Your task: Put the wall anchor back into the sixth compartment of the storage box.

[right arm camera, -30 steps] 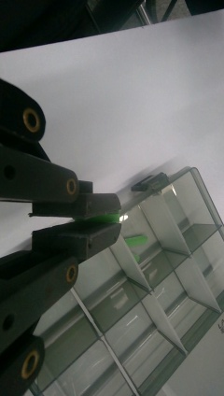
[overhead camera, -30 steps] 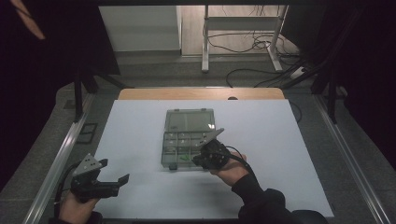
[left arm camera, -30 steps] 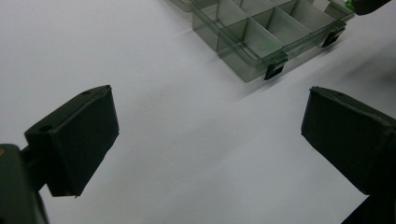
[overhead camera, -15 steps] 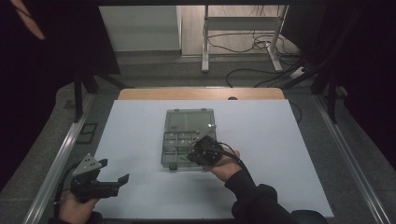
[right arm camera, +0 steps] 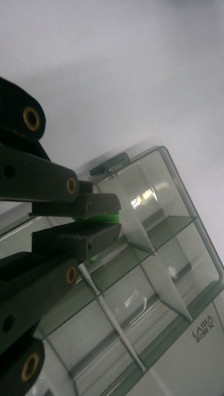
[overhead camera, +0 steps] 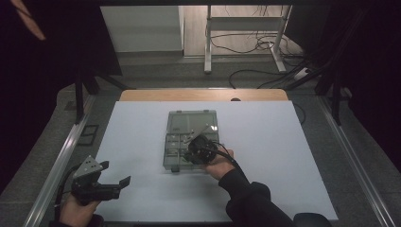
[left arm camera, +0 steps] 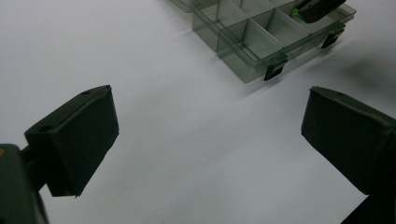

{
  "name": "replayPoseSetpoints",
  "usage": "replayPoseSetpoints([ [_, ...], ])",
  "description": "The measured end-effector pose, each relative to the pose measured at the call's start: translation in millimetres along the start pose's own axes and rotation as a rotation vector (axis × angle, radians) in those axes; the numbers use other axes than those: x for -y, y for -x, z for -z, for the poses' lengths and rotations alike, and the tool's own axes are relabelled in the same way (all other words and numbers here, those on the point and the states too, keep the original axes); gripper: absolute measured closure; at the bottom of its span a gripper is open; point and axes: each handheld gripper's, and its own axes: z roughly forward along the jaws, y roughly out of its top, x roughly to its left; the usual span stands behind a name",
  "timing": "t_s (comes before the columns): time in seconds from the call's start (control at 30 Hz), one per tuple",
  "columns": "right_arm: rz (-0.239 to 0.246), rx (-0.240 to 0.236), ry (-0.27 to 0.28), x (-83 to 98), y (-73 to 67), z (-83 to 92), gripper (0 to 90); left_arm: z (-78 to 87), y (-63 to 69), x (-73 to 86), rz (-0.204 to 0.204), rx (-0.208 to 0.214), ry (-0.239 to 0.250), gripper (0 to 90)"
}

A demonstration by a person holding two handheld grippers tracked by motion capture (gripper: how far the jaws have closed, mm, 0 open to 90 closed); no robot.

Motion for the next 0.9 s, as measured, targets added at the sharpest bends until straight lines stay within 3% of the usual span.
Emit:
replayPoseSetpoints([
  [0.17, 0.004, 0.000, -0.012, -1.0, -0.2, -7.9, 82.5, 0.1, -0.1, 0.1, 0.000, 0.000, 0.001, 4.5],
  [0.23, 0.009, 0.020, -0.011, -0.8, -0.6, -10.5, 80.7, 0.2, -0.2, 0.3, 0.001, 0.001, 0.002, 4.5],
  [0.5, 0.007, 0.021, 0.001, 0.5, -1.2, -5.3, 74.3, 0.7, -0.7, 0.4, 0.005, 0.004, 0.004, 4.5],
  [0.9, -0.017, -0.014, 0.007, 8.7, -2.7, 4.6, 48.6, 1.3, -1.0, 0.9, 0.010, 0.005, 0.010, 4.4],
])
